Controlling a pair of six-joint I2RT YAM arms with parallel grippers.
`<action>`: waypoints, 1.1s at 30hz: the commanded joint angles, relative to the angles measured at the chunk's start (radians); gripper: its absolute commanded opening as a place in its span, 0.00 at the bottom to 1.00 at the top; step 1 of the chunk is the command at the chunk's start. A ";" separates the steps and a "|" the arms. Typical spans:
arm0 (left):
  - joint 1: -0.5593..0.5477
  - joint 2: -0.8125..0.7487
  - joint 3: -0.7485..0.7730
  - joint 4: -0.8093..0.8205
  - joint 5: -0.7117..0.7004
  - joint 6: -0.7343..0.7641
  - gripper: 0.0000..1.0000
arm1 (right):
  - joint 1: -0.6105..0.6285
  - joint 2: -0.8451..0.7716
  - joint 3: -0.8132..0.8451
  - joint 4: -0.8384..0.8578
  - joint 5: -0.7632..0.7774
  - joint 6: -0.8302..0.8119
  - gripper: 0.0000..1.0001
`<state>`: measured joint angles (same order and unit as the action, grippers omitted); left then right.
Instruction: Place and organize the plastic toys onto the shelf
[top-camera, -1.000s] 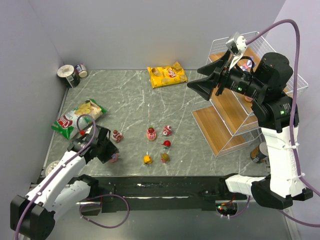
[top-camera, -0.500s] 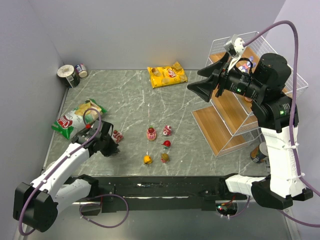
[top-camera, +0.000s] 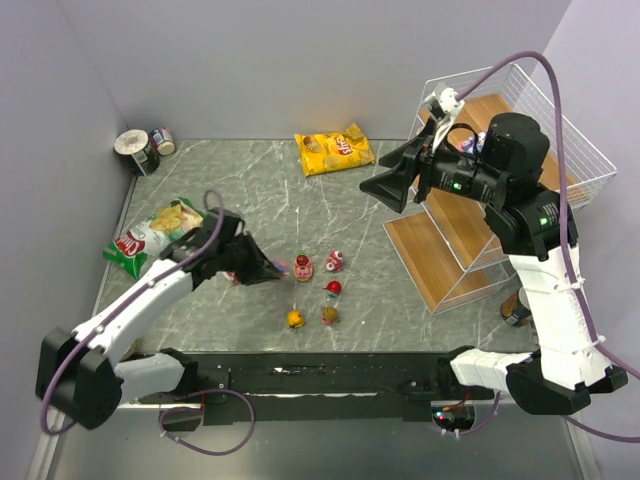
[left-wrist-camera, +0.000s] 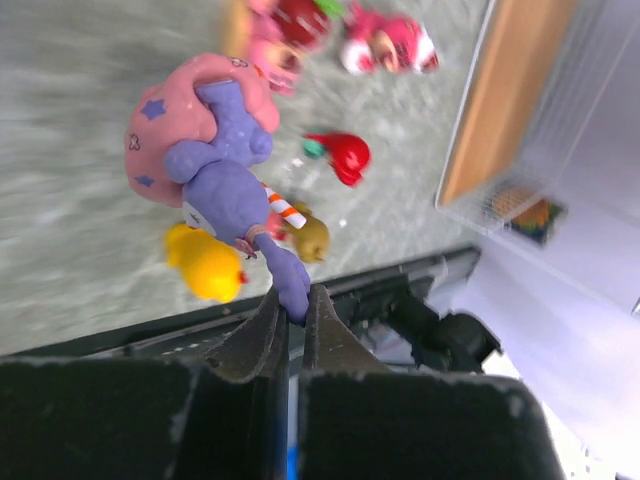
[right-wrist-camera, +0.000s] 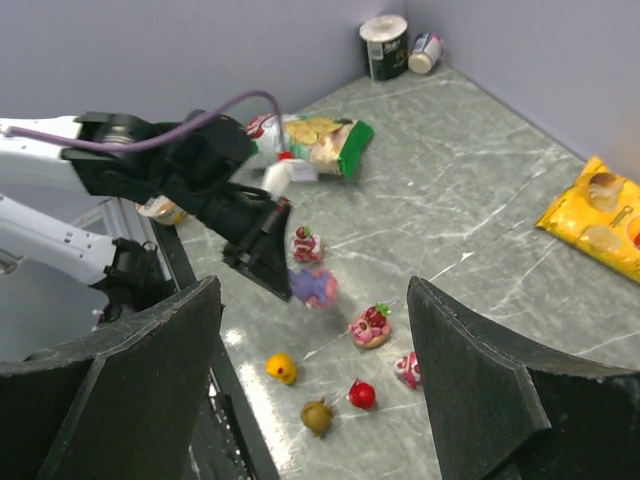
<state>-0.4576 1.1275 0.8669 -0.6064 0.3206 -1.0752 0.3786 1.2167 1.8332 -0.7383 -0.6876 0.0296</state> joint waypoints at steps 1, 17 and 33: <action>-0.075 0.101 0.017 0.198 0.127 -0.049 0.01 | 0.055 -0.014 -0.011 -0.001 0.077 0.007 0.81; -0.145 0.190 -0.062 0.220 0.181 -0.040 0.01 | 0.178 0.033 -0.081 -0.013 0.243 0.073 0.80; -0.151 0.281 -0.002 0.191 0.161 0.070 0.48 | 0.279 0.072 -0.083 -0.064 0.289 0.040 0.77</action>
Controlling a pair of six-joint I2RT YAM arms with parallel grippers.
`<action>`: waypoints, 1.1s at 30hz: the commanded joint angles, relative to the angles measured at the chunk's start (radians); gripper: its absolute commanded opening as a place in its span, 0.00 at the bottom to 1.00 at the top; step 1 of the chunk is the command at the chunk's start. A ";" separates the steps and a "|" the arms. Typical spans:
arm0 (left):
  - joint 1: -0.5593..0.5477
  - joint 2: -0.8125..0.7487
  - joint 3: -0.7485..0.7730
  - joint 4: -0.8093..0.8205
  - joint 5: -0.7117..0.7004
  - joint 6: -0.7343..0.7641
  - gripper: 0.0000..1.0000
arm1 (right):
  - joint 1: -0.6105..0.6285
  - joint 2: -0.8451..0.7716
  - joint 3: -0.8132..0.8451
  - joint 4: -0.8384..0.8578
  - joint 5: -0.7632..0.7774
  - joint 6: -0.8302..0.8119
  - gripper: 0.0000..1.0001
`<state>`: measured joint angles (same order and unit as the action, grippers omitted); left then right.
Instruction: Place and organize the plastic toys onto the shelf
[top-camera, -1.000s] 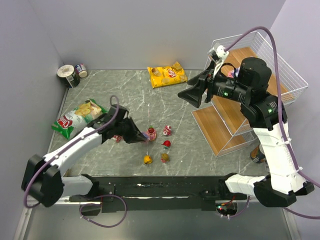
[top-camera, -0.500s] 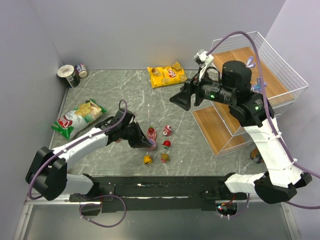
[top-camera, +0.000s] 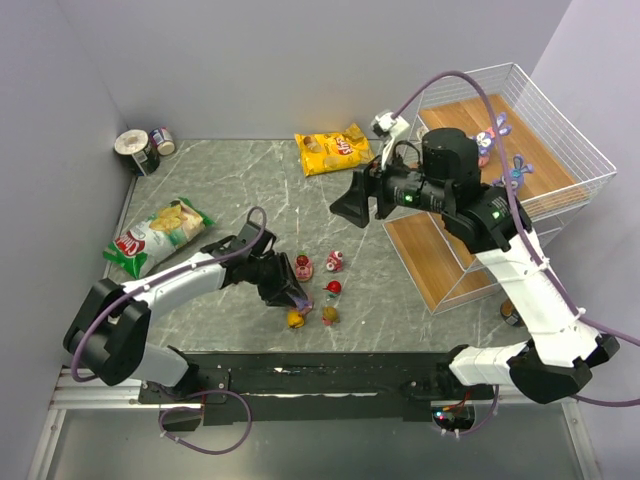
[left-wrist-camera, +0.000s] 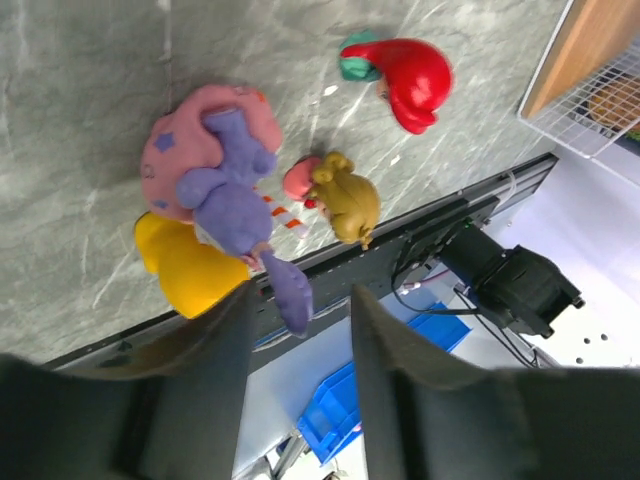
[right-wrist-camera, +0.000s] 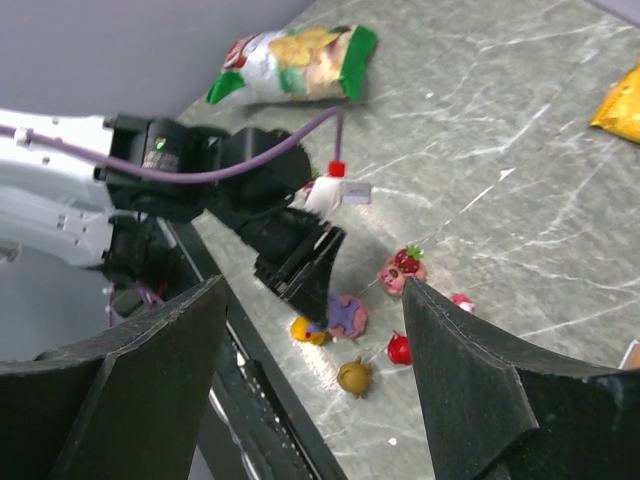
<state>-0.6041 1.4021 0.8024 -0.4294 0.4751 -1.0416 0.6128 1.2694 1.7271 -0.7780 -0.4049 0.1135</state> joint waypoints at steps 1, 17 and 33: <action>-0.005 0.006 0.064 0.020 0.008 0.035 0.54 | 0.065 0.018 0.019 -0.026 0.015 -0.052 0.77; 0.185 -0.308 0.029 -0.189 -0.260 0.097 0.70 | 0.373 -0.067 -0.297 0.157 0.299 0.051 0.81; 0.352 -0.411 -0.029 -0.255 -0.227 0.199 0.77 | 0.551 0.091 -0.701 0.540 0.551 0.141 0.75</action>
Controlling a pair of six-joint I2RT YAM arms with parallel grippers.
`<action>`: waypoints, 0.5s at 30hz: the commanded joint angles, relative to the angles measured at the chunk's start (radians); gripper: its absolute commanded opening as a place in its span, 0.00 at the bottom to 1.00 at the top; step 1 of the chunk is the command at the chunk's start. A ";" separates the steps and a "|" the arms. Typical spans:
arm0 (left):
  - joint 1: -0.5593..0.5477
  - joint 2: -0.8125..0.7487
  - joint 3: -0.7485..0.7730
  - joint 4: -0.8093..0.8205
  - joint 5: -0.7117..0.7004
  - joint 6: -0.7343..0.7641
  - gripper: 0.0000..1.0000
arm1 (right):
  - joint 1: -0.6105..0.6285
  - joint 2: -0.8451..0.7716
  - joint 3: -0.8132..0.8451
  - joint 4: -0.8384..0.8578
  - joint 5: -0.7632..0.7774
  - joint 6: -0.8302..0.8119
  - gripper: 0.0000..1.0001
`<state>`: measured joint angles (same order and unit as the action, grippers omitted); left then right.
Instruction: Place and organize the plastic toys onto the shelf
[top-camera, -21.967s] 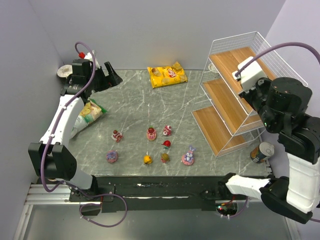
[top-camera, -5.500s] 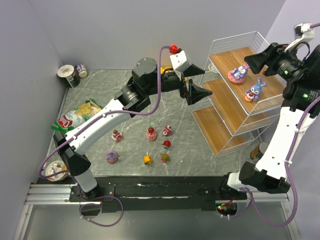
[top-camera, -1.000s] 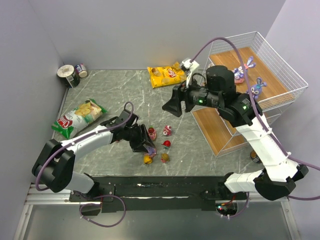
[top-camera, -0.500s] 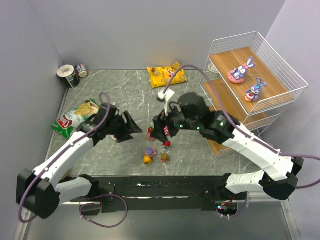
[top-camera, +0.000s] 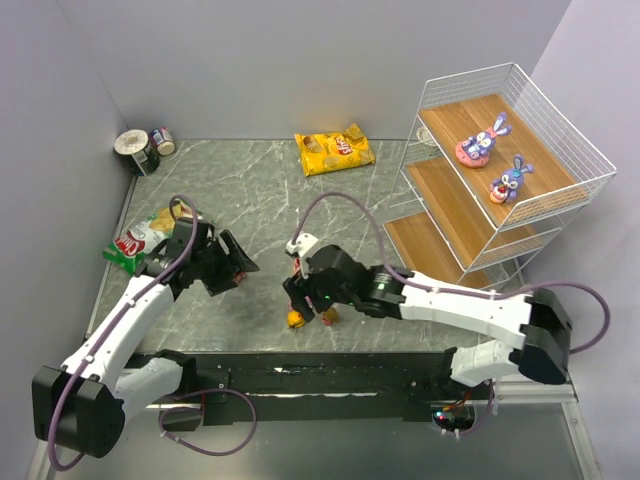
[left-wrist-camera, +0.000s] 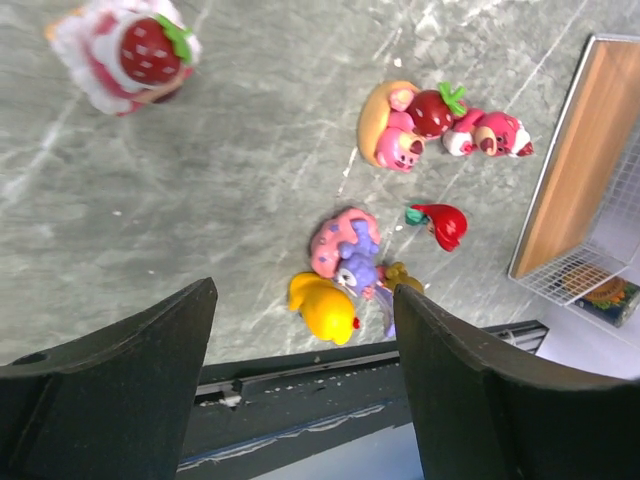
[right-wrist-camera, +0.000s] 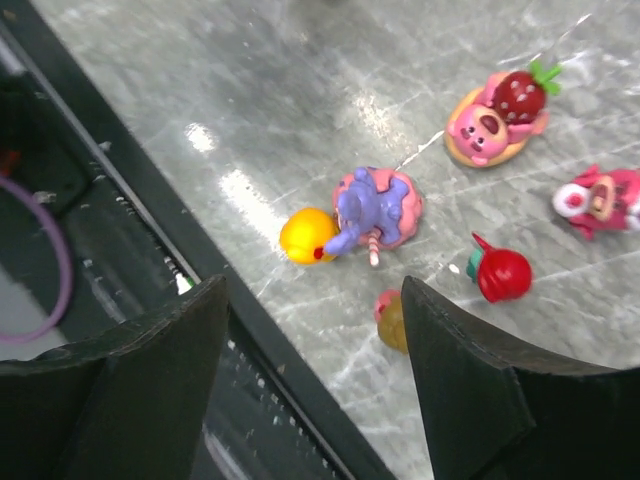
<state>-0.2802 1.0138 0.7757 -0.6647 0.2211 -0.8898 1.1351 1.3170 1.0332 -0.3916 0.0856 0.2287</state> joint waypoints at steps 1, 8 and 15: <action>0.041 -0.024 -0.003 -0.022 0.037 0.058 0.78 | 0.034 0.060 -0.013 0.160 0.066 0.031 0.74; 0.087 -0.029 -0.016 -0.018 0.090 0.083 0.79 | 0.055 0.185 -0.005 0.169 0.143 0.063 0.64; 0.119 -0.037 -0.029 -0.021 0.116 0.109 0.79 | 0.055 0.260 0.007 0.148 0.215 0.103 0.56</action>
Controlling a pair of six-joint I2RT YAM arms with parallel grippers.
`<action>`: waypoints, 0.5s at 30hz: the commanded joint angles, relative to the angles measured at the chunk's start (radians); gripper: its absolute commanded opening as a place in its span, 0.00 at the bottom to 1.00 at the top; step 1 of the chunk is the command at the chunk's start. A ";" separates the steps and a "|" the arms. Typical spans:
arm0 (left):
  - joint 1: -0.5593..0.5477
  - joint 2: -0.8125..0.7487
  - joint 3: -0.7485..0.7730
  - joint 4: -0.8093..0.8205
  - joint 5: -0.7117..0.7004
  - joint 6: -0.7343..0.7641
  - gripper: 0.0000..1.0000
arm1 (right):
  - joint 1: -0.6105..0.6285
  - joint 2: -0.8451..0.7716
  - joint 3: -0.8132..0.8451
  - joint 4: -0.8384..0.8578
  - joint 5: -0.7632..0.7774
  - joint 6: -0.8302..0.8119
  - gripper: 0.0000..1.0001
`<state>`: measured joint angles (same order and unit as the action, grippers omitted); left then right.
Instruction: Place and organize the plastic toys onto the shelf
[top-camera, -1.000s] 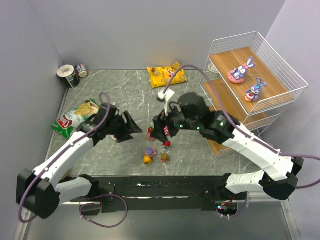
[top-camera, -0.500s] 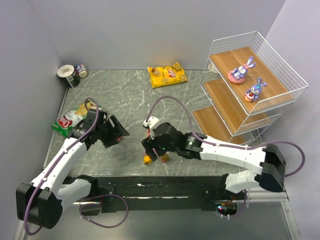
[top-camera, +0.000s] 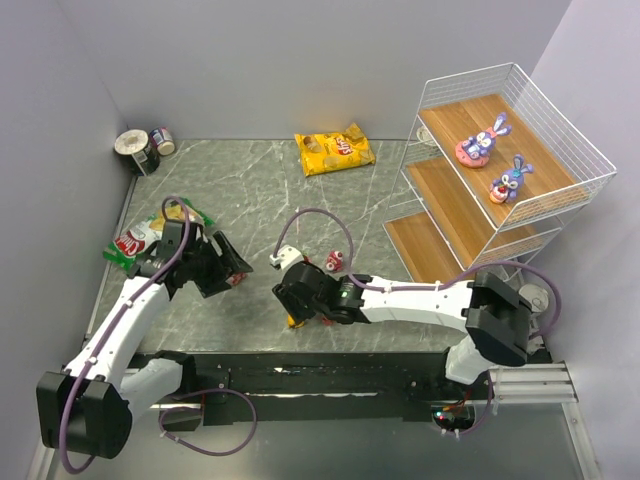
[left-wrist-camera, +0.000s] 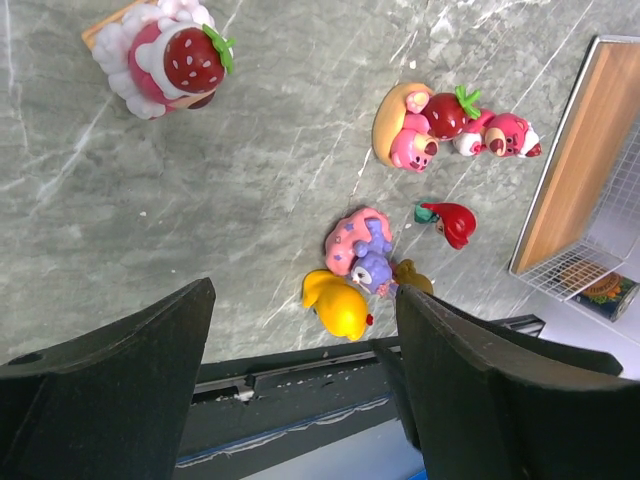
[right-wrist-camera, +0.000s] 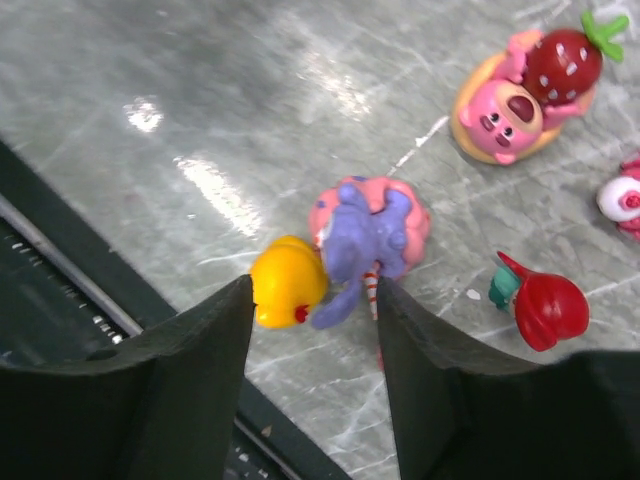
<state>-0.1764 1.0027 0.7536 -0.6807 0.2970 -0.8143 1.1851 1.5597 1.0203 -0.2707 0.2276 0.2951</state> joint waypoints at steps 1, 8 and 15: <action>0.021 -0.026 -0.008 -0.005 0.042 0.035 0.79 | 0.005 0.032 0.021 0.025 0.073 0.041 0.55; 0.040 -0.041 -0.020 -0.013 0.051 0.049 0.79 | 0.005 0.065 0.038 0.001 0.073 0.059 0.23; 0.051 -0.039 -0.011 -0.011 0.057 0.061 0.78 | -0.013 0.004 0.134 -0.119 0.127 0.004 0.00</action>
<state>-0.1356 0.9821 0.7322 -0.6952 0.3313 -0.7761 1.1851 1.6222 1.0519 -0.3134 0.2916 0.3325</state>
